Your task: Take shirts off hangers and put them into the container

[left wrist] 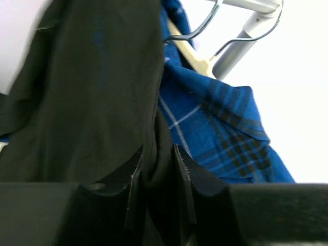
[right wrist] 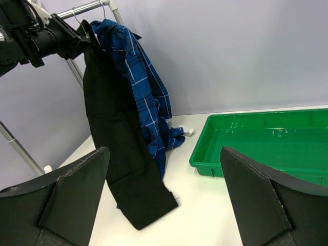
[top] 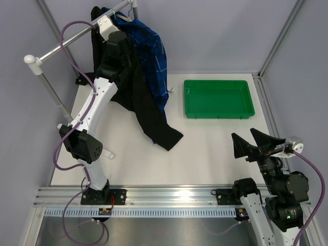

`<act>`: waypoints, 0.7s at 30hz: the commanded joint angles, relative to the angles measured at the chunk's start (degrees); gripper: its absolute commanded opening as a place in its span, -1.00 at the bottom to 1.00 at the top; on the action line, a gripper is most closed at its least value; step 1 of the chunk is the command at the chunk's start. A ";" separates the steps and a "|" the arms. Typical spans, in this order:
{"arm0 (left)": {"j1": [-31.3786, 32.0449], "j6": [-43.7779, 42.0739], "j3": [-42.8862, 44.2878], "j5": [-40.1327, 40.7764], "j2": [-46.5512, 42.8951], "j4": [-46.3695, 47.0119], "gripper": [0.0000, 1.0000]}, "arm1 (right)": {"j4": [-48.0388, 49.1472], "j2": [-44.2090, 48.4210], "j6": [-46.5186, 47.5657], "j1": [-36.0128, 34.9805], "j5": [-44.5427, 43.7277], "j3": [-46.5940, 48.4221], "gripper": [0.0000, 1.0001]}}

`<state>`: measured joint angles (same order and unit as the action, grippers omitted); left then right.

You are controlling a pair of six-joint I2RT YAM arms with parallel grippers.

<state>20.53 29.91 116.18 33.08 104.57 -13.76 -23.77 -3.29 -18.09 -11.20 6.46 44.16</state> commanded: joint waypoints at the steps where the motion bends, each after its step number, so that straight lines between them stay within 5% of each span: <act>1: -0.41 -2.84 -0.60 4.09 -4.81 -1.00 -0.49 | 2.41 0.92 0.86 -0.93 -1.45 -0.30 0.99; 11: -0.50 -8.64 -2.19 5.68 -10.35 -2.50 -1.00 | 2.32 1.44 0.95 -1.28 -1.54 -0.48 0.99; 21: -0.50 -15.93 2.20 5.15 -12.46 -1.97 -1.00 | 2.32 1.88 0.77 -1.37 -1.80 -0.74 0.99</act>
<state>20.29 17.28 114.28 36.64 95.37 -21.23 -23.64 -2.11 -17.96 -11.75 5.45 43.79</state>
